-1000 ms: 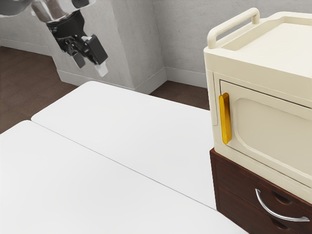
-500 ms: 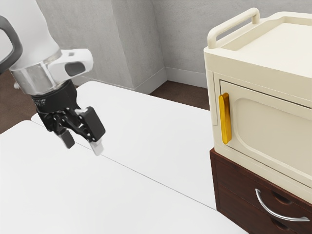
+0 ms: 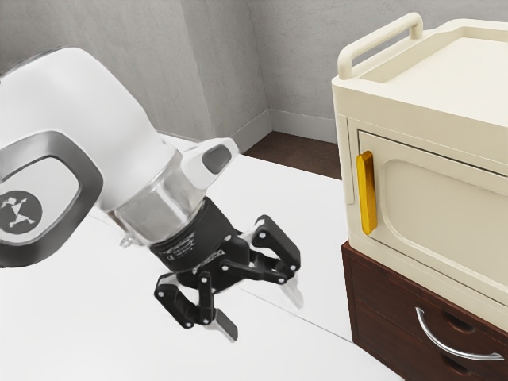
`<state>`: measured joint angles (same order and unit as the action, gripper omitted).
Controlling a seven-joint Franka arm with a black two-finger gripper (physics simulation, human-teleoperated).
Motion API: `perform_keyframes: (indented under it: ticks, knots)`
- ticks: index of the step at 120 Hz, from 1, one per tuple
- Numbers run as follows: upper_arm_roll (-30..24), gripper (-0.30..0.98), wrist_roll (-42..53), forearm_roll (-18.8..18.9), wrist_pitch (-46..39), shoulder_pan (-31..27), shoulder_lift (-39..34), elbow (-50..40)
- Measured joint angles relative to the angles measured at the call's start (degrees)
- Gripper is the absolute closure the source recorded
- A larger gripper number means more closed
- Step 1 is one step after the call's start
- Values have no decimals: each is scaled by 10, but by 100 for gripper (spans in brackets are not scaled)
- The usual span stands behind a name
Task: Pull the drawer handle with one arm to open the drawer
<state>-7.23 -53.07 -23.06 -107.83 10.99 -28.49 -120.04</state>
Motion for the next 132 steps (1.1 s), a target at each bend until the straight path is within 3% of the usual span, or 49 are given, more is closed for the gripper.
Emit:
perform_keyframes:
  ticks: [25,33,60,78,97,132]
  knots:
    - [-5,7,-134,8,-132,10,34,-40]
    - [-9,8,-167,32,-172,14,57,-41]
    - [-106,9,-320,264,-252,19,90,-41]
    - [-130,11,-440,347,-274,22,110,-36]
    - [-143,15,-552,376,-292,45,114,-35]
    - [-148,20,-708,388,-313,63,121,-37]
